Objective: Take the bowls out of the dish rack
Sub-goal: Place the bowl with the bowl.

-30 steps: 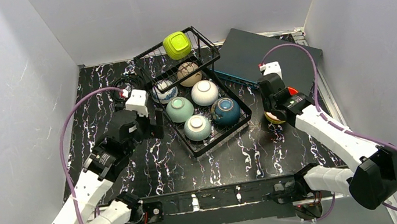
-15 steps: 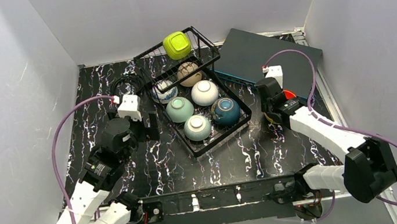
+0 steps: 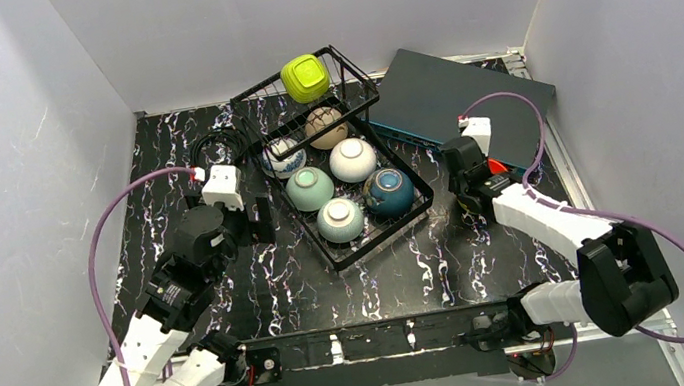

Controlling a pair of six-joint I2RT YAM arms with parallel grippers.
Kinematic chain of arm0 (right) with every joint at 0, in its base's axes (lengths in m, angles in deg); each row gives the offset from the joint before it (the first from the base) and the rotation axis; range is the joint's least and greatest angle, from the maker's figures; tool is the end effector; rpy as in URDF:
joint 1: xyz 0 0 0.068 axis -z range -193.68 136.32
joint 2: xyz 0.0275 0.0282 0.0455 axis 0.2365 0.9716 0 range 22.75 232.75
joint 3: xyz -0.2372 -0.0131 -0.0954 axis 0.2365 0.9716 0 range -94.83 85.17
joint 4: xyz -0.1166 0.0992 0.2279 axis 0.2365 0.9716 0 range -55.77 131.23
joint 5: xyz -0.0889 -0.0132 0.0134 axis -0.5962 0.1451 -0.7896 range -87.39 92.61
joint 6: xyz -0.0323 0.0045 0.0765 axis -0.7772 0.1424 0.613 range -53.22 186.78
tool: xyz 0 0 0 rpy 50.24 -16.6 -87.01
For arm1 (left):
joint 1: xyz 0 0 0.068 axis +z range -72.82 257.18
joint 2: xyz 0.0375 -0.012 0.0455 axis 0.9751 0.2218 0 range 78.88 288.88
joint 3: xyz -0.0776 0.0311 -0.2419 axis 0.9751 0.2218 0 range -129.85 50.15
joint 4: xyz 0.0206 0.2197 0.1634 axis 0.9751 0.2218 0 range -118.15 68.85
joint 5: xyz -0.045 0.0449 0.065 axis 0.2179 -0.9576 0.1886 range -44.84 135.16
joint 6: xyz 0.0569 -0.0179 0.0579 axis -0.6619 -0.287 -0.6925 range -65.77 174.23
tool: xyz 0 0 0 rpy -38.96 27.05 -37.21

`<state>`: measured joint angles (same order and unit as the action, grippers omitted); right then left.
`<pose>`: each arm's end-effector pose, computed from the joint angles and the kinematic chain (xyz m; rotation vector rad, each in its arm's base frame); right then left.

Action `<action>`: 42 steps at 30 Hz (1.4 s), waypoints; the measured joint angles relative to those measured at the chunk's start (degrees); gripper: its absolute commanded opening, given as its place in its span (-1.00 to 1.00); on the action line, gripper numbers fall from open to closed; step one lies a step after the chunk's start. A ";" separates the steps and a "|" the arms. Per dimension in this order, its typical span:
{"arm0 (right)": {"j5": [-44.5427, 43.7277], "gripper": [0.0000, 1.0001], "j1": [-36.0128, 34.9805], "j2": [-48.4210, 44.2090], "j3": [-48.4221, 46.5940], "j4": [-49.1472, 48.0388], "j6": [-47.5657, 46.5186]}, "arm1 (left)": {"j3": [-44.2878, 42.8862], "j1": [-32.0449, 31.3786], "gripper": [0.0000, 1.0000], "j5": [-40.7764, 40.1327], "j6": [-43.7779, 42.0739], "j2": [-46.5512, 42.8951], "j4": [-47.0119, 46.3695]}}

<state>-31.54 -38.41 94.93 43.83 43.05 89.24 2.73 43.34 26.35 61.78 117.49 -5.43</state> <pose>0.2903 0.0889 0.1814 0.2629 2.1174 -0.1972 0.1897 -0.0989 0.3320 0.1815 1.7967 -0.2178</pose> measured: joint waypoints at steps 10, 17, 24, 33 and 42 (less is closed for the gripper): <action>-0.15 -0.15 0.04 1.73 0.00 -1.92 1.42 | 0.13 0.00 0.96 0.39 -0.04 -0.39 -0.04; -0.15 -0.11 0.31 0.37 -0.13 -0.20 1.22 | 0.13 0.00 0.96 0.85 -0.04 -0.39 -0.11; 0.20 -0.13 0.31 -1.33 -0.98 2.19 0.11 | 0.13 0.00 0.96 1.60 -0.04 -0.37 -0.42; 3.65 0.16 0.35 -1.33 -3.02 5.25 -1.51 | 0.15 0.00 0.96 2.10 -0.04 -0.20 -0.46; 8.35 0.51 0.35 -4.94 -5.97 7.41 -4.28 | -1.33 0.00 0.96 3.58 0.50 3.26 -0.92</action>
<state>-23.19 -38.06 89.99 37.86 50.46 84.95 1.40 43.34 29.94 62.28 120.74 -6.35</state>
